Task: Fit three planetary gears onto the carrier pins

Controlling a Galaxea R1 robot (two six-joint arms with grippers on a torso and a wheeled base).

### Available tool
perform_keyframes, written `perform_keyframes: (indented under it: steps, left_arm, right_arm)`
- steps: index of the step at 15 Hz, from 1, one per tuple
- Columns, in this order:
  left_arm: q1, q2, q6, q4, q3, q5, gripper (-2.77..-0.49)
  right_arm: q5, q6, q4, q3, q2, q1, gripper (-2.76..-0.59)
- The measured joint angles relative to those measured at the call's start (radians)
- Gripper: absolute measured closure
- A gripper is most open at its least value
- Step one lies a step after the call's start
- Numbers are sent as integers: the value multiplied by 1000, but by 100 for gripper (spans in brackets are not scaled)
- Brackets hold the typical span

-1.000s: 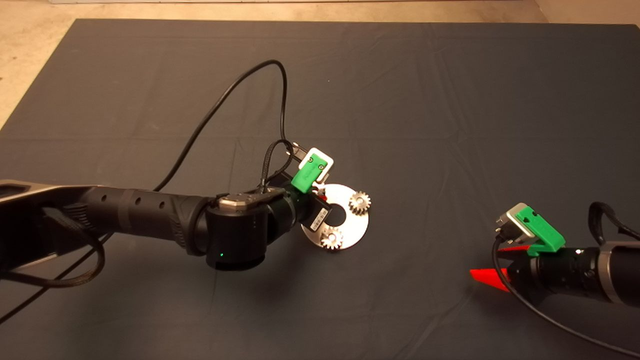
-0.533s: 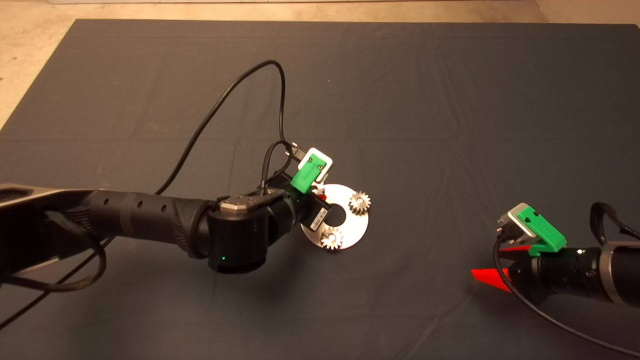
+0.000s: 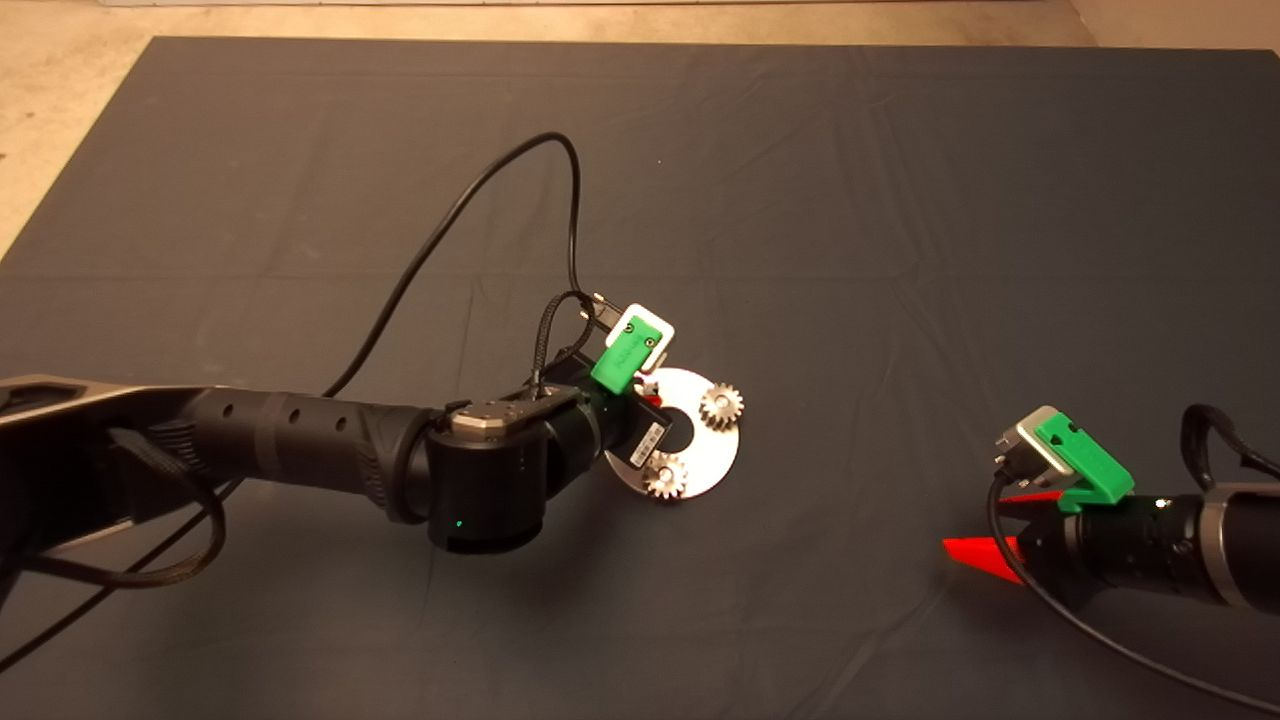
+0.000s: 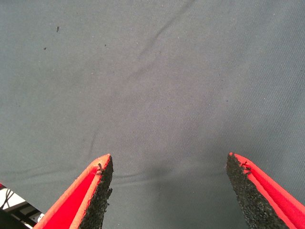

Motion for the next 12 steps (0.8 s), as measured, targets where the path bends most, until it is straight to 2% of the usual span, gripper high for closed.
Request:
perform_keyframes:
  steps: [12]
  left_arm:
    - [0, -14, 1, 13, -8, -13, -70]
  right_arm:
    - [0, 0, 0, 0, 0, 0, -176]
